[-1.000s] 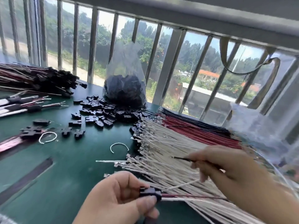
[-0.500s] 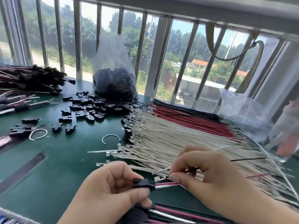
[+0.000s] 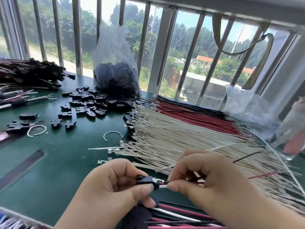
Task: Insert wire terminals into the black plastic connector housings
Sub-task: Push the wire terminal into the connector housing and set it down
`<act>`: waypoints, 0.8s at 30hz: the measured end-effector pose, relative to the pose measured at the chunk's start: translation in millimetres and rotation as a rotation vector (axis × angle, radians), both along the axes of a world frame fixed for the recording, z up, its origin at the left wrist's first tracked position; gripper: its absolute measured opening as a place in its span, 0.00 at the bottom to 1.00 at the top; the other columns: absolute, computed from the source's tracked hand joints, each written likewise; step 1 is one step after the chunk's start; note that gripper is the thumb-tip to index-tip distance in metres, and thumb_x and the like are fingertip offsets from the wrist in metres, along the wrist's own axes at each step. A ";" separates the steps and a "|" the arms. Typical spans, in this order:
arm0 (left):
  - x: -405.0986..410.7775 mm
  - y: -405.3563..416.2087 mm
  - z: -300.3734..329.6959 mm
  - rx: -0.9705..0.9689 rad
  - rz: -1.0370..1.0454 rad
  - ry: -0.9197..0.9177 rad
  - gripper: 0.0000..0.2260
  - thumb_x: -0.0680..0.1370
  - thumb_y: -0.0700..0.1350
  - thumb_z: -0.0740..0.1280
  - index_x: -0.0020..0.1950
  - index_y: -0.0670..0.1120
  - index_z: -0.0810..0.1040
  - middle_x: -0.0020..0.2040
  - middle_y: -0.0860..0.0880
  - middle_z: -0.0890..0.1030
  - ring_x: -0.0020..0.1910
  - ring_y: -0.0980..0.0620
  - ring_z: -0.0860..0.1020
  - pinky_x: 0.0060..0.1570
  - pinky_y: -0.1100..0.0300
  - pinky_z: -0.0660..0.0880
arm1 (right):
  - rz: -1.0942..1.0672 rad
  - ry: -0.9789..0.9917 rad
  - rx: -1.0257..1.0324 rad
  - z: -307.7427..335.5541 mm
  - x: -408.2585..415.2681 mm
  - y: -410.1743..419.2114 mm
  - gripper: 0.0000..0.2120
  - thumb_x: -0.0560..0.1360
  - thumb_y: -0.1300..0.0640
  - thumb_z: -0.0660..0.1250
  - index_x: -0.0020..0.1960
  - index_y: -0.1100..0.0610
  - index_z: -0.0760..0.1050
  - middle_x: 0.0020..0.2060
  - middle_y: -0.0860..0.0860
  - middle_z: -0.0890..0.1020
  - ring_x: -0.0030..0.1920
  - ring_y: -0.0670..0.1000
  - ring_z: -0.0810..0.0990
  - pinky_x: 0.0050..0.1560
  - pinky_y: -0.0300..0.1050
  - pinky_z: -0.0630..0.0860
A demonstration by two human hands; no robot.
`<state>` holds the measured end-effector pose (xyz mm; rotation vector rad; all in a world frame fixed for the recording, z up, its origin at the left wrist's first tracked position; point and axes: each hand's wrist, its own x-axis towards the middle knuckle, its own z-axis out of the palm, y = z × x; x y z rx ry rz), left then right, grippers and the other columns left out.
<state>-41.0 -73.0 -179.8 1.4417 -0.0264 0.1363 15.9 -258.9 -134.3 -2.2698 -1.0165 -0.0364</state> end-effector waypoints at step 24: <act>0.7 -7.0 -1.9 0.057 0.101 -0.044 0.08 0.63 0.49 0.76 0.37 0.48 0.81 0.28 0.39 0.82 0.27 0.49 0.82 0.25 0.68 0.72 | 0.068 -0.233 0.021 -11.9 7.4 3.8 0.04 0.70 0.54 0.70 0.44 0.48 0.80 0.35 0.43 0.75 0.36 0.40 0.75 0.35 0.29 0.68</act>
